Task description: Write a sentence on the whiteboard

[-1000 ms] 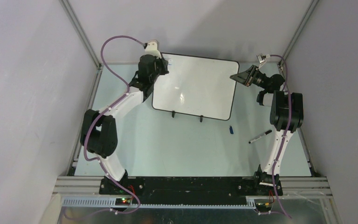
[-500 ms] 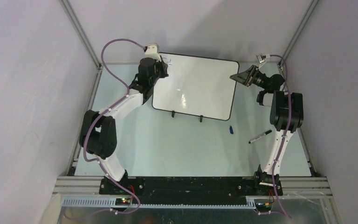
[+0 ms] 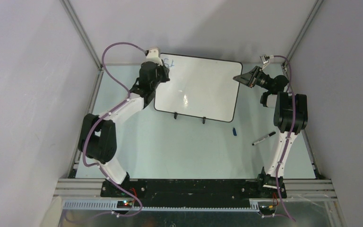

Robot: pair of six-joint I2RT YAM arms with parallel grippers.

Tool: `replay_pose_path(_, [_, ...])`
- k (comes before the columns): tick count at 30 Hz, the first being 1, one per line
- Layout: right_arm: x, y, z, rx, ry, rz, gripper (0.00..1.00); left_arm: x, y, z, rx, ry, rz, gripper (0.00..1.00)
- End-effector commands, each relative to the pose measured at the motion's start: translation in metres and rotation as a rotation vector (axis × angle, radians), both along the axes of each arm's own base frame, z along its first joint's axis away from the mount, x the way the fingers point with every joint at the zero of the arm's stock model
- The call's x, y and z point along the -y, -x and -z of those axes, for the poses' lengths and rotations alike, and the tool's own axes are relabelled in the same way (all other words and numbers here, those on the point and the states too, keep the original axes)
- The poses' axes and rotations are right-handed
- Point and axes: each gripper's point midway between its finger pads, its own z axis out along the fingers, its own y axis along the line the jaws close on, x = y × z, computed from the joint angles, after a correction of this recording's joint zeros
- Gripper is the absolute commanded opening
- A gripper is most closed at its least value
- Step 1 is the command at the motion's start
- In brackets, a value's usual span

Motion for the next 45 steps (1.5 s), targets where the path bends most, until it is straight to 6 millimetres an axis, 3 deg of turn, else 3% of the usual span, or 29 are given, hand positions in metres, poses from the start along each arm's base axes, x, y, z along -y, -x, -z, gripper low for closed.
replay_pose_path(1, [-0.006, 0.015, -0.026, 0.103, 0.039, -0.042, 0.0, 0.002, 0.01, -0.022, 0.045, 0.017, 0.023, 0.0])
replay_pose_path(29, [-0.006, 0.015, -0.027, 0.107, 0.039, -0.042, 0.0, 0.01, 0.023, -0.014, 0.019, 0.018, 0.064, 0.0])
replay_pose_path(40, [-0.006, 0.015, -0.027, 0.107, 0.038, -0.041, 0.0, 0.013, 0.017, -0.021, 0.034, 0.021, 0.07, 0.0])
replay_pose_path(45, [-0.006, 0.015, -0.027, 0.107, 0.038, -0.04, 0.0, 0.01, 0.025, -0.035, 0.084, 0.045, 0.068, 0.0])
